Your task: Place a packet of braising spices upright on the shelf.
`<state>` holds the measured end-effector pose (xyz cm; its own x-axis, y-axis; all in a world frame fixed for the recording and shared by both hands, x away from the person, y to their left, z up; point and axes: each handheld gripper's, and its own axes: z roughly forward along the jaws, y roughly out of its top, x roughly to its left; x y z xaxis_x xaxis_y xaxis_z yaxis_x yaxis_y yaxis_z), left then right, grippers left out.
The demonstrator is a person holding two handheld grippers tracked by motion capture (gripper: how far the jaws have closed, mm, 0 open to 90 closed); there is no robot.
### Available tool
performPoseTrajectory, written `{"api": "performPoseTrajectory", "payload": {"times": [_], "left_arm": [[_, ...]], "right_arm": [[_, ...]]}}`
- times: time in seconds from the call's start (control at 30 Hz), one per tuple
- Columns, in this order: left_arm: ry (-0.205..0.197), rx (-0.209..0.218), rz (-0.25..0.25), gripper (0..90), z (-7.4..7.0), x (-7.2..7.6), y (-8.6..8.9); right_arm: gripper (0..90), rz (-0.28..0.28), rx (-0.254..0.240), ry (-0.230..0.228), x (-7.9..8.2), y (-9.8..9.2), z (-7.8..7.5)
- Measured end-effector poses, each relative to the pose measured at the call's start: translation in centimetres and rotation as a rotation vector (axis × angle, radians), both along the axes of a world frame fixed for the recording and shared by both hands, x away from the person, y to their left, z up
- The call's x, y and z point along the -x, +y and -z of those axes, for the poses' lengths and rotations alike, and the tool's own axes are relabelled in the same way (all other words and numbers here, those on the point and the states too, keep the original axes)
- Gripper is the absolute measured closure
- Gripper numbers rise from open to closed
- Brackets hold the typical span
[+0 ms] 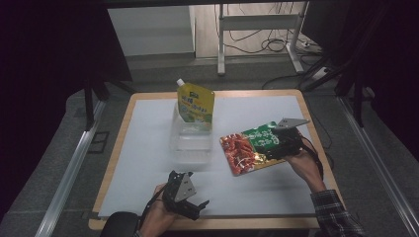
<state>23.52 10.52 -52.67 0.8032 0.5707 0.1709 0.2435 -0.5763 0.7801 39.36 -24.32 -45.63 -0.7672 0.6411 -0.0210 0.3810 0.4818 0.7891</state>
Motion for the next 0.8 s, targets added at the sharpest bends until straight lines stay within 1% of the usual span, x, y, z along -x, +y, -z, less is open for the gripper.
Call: {"api": "performPoseTrajectory", "payload": {"times": [0.17, 0.23, 0.27, 0.3, 0.37, 0.57, 0.6, 0.67, 0.8], "left_arm": [[0.001, -0.002, 0.003, 0.0, 0.0, 0.0, 0.0], [0.0, -0.002, 0.004, 0.0, 0.0, 0.0, 0.0], [0.0, -0.004, 0.005, 0.0, 0.0, 0.0, 0.0], [0.0, -0.004, 0.005, 0.0, 0.0, 0.0, 0.0], [0.001, -0.004, 0.006, 0.0, 0.0, 0.0, 0.0], [0.001, -0.007, 0.01, 0.0, 0.0, 0.0, -0.1], [0.001, -0.007, 0.011, 0.0, 0.1, 0.0, -0.1], [0.001, -0.009, 0.012, 0.0, 0.1, 0.0, -0.1], [0.002, -0.014, 0.014, 0.0, 0.1, 0.0, -0.1]], "right_arm": [[2.6, 0.029, 0.005, 0.001, 0.5, -1.2, 1.2], [2.5, 0.035, 0.001, 0.004, 0.5, -1.4, 1.3], [2.6, 0.041, 0.001, 0.004, 0.6, -1.6, 1.4], [2.5, 0.055, 0.0, 0.015, 0.8, -2.2, 1.7], [2.6, 0.061, 0.001, 0.016, 0.9, -2.4, 1.8], [2.6, 0.102, -0.003, 0.031, 1.7, -4.0, 2.7], [2.6, 0.113, 0.008, 0.032, 2.0, -4.5, 2.9], [2.5, 0.118, 0.018, 0.033, 2.1, -4.9, 3.0], [2.6, 0.145, 0.025, 0.043, 2.6, -5.9, 3.5]]}}
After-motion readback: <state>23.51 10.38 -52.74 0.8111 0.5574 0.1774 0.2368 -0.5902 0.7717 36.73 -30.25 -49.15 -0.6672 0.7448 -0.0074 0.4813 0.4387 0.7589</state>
